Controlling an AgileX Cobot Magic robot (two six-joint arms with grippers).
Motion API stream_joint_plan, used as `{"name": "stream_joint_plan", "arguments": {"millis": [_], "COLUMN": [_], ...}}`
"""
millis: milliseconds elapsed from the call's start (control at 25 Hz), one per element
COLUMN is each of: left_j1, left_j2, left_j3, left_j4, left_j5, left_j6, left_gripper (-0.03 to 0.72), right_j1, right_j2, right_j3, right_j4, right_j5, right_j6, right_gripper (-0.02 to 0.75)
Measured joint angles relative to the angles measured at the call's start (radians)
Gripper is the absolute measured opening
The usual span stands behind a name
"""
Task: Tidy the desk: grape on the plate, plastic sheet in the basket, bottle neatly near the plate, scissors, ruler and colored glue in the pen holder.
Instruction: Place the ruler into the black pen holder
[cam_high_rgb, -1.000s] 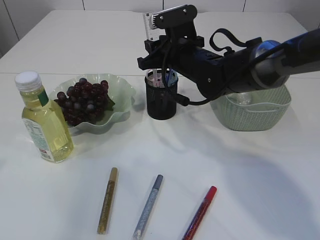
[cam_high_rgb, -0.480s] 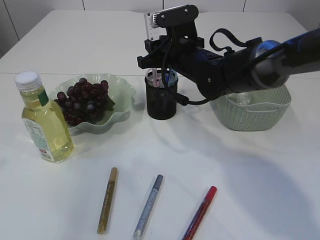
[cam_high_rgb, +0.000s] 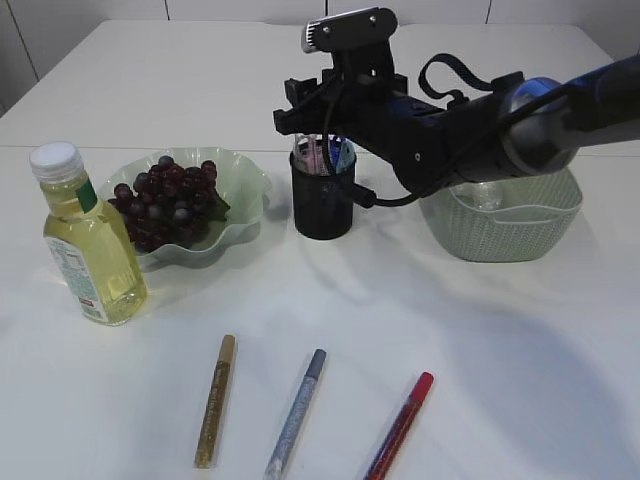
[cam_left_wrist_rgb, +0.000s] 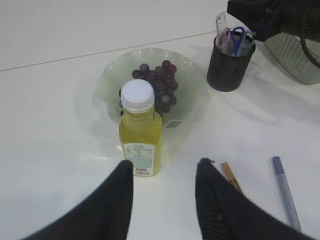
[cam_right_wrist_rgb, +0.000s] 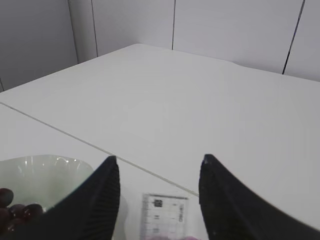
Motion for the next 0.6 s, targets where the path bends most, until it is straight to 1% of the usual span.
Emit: {"name": "stream_joint_plan", "arguments": {"millis": [160, 400, 600], "left_j1": [0.000, 0.000, 0.000], "left_j2": [0.000, 0.000, 0.000], "left_j3": [0.000, 0.000, 0.000], "left_j4": [0.000, 0.000, 0.000], "left_j5": [0.000, 0.000, 0.008], "left_j6": [0.000, 0.000, 0.000], "left_gripper": [0.309, 0.309, 0.309], "right_j1": [0.000, 0.000, 0.000], "right_j2": [0.002, 0.002, -0.010], "right_j3": [-0.027, -0.083, -0.091], "right_j4": [0.019, 0.030, 0.030], "right_j5": [0.040, 0.169, 0.260], "right_j6": [0.002, 0.013, 0.019], "right_gripper": [0.416, 0.418, 0.417]}}
